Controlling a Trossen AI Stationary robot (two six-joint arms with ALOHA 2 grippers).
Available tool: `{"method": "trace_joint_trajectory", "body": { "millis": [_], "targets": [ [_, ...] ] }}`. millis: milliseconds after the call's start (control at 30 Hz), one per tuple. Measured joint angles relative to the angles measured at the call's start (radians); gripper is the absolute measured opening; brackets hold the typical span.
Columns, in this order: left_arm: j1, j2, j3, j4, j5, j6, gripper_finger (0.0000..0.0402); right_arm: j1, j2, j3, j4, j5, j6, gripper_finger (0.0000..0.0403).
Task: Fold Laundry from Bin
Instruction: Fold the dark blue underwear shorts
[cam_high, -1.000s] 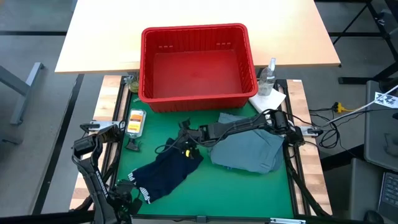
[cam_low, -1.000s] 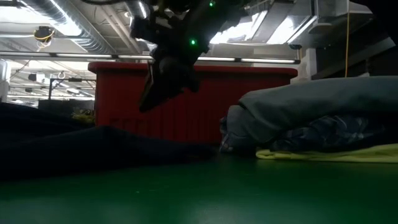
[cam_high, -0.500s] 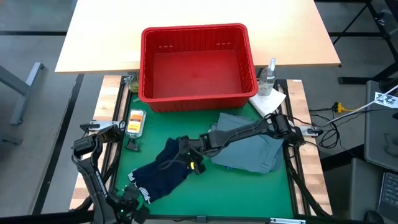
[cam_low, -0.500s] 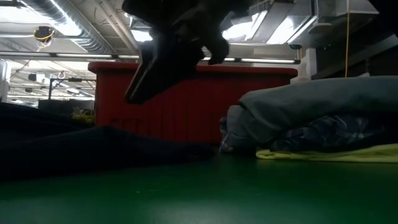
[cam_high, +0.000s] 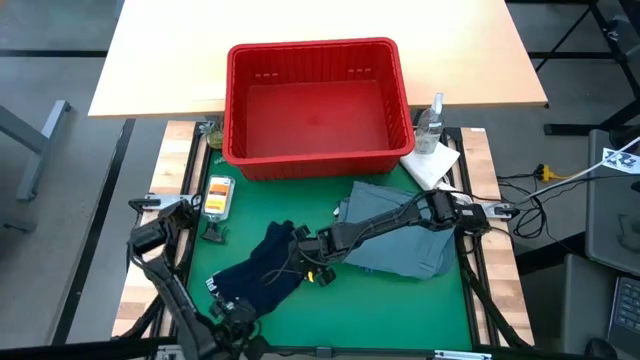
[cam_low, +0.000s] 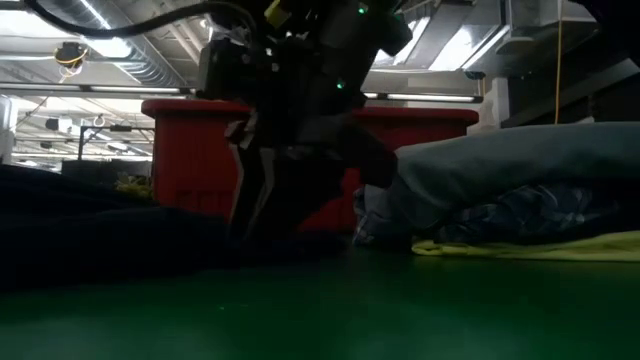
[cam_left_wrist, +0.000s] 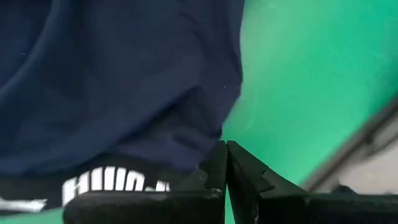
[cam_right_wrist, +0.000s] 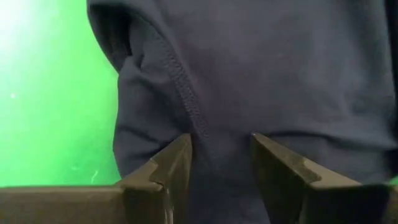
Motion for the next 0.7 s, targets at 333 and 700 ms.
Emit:
{"method": "trace_joint_trajectory", "body": {
  "millis": [333, 700],
  "targets": [
    [-0.005, 0.117, 0.001, 0.03, 0.239, 0.053, 0.0002, 0.001, 0.019, 0.004, -0.025, 0.043, 0.001, 0.0168],
    [-0.051, 0.095, 0.0, 0.052, 0.346, 0.1, 0.0002, 0.0, 0.014, 0.004, -0.189, -0.012, 0.002, 0.0168]
  ]
}}
